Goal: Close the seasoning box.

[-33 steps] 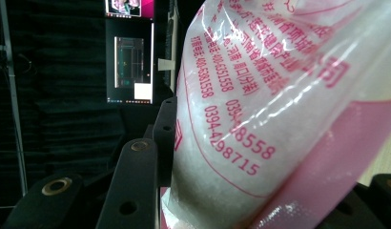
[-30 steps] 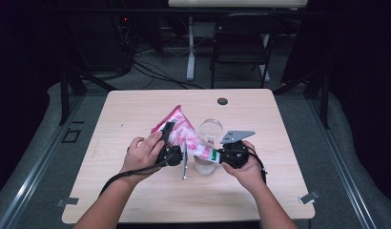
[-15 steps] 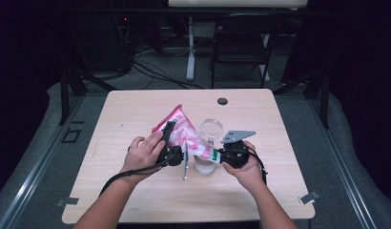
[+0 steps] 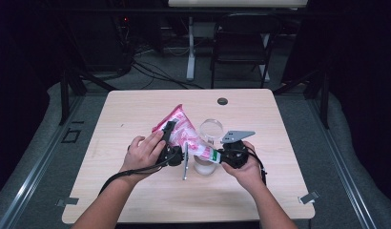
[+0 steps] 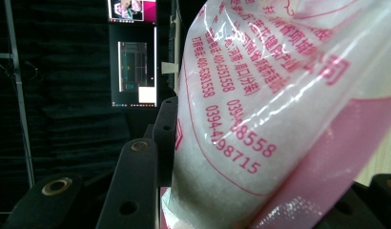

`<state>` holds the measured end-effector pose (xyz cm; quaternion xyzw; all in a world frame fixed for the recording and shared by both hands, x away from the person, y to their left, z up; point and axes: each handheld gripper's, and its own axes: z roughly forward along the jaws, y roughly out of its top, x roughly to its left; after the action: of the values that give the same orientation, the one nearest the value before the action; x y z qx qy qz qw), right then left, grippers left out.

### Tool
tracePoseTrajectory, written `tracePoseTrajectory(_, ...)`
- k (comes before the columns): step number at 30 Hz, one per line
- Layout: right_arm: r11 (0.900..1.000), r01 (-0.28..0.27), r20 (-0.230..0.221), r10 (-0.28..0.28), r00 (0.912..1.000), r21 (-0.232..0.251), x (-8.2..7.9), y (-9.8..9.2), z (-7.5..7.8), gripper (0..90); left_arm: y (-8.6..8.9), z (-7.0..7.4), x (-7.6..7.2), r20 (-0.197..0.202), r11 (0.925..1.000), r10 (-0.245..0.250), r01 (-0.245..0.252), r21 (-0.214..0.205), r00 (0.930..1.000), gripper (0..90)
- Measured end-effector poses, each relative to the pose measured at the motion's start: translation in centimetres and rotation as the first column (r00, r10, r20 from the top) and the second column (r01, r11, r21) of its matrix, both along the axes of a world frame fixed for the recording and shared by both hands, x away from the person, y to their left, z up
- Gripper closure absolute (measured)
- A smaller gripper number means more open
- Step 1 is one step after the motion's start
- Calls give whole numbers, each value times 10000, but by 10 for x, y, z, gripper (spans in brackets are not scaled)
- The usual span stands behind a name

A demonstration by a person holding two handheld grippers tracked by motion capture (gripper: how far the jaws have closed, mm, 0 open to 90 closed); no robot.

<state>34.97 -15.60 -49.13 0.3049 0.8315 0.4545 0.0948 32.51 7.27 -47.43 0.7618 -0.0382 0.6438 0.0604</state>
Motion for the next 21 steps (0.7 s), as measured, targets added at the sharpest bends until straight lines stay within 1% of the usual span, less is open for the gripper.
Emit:
tracePoseTrajectory(1,10000,0,-4,0,10000,-2,0,0,0,900,0,-1,0,-73,10000,19,-19,-22,10000,645)
tracePoseTrajectory(2,10000,29,-8,-29,10000,35,0,0,-1,900,-1,0,0,8,10000,-25,25,69,10000,645)
tracePoseTrajectory(6,10000,-17,-16,17,10000,-13,1,-1,-1,900,-2,1,0,-12,9999,-22,23,101,10000,645)
tracePoseTrajectory(7,10000,-10,-14,10,10000,-13,1,-1,-1,900,-2,1,0,30,9999,-53,52,135,10000,645)
tracePoseTrajectory(8,10000,7,-33,-7,10000,5,0,-2,0,900,-2,0,1,198,9996,-269,269,45,9994,645)
tracePoseTrajectory(9,10000,28,-19,-28,10000,51,0,-2,0,900,-3,2,-1,81,9998,-58,56,190,10000,645)
tracePoseTrajectory(12,10000,18,-23,-18,10000,72,0,-2,0,900,-3,3,-1,132,9995,-54,50,302,9999,646)
tracePoseTrajectory(13,10000,-2,-19,2,10000,45,0,-2,0,900,-2,2,1,344,9995,-293,288,162,9990,646)
tracePoseTrajectory(14,10000,-2,-9,2,10000,49,0,-2,-1,900,-3,3,0,232,9995,-132,126,284,9996,646)
tracePoseTrajectory(15,10000,-11,8,11,10000,39,0,-1,-1,900,-3,3,-1,229,9994,-93,85,327,9997,646)
tracePoseTrajectory(16,10000,-37,-4,37,10000,44,0,-1,-1,900,-2,1,1,455,9993,-303,293,222,9985,646)
tracePoseTrajectory(17,10000,-41,-8,41,10000,64,0,-1,-1,900,-2,1,1,483,9993,-312,301,217,9983,646)
tracePoseTrajectory(18,10000,-42,-16,42,10000,72,0,-1,-1,900,-3,3,-1,321,9994,-94,84,327,9994,646)
tracePoseTrajectory(21,9999,-51,-70,52,10000,104,1,-2,-1,900,-3,3,-2,353,9994,-90,78,340,9993,646)
